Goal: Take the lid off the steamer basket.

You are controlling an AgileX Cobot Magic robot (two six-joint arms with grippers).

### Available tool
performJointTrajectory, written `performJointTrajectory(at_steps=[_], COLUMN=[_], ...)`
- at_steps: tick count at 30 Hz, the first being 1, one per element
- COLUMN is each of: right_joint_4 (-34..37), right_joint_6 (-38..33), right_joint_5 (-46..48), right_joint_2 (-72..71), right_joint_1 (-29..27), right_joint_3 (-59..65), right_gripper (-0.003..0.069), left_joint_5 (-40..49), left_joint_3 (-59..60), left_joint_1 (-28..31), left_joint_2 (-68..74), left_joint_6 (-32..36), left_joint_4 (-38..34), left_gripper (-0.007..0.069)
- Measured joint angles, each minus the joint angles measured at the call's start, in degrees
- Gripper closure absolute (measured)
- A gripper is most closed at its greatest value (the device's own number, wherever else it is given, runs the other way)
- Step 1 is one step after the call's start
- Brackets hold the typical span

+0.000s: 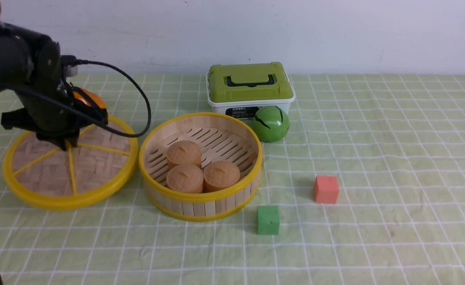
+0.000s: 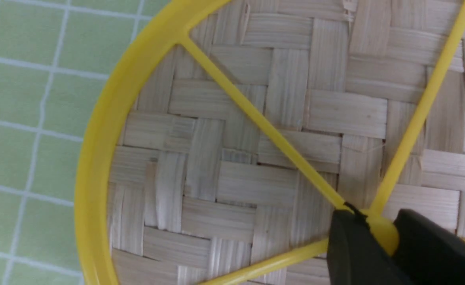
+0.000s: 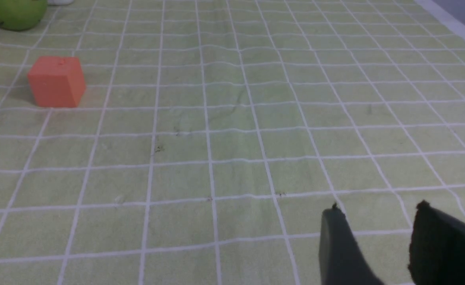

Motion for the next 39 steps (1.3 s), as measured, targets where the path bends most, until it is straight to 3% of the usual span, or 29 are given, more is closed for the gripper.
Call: performJointTrajectory(at_steps=[4,9,16,18,21,25,26,29,34,39], right_joint_4=[0.0,0.0,0.0,0.0,0.0,0.0,0.0,0.0,0.0,0.0], right_joint_6=[0.0,0.0,0.0,0.0,0.0,0.0,0.0,0.0,0.0,0.0], right_joint_5=[0.0,0.0,0.0,0.0,0.0,0.0,0.0,0.0,0.0,0.0], right_joint_2=[0.0,0.0,0.0,0.0,0.0,0.0,0.0,0.0,0.0,0.0], right_joint_1=[0.0,0.0,0.0,0.0,0.0,0.0,0.0,0.0,0.0,0.0], right_joint_3=[0.0,0.0,0.0,0.0,0.0,0.0,0.0,0.0,0.0,0.0], right_gripper=[0.0419,0.0419,0.0419,0.0419,0.0419,0.0419,0.0419,0.0419,0.0419,0.0419], left_joint_5=[-3.6,-4.2,-4.4,-4.4,-4.5,-6.6,-9.2,-13.0,-16.8,-22.1], left_joint_3=[0.1,0.1,0.1,0.1,0.1,0.2,0.7,3.8,14.1,36.4], left_joint_1=[0.0,0.0,0.0,0.0,0.0,0.0,0.0,0.0,0.0,0.0], left_joint_2=[3.3,5.6,4.1,1.2,-6.6,-17.9,-24.7,-35.0,-48.1,-63.4], left_joint_6=[-6.2,-7.2,-7.0,-6.3,-3.5,0.8,2.6,3.8,4.6,4.9], left_joint_4=[0.0,-0.1,-0.7,-0.7,-1.6,-4.2,-6.1,-8.1,-9.0,-9.2], left_gripper=[0.0519,0.0515,0.0337,0.0316,0.0351,0.0469,0.0542,0.0638,0.0637,0.0637])
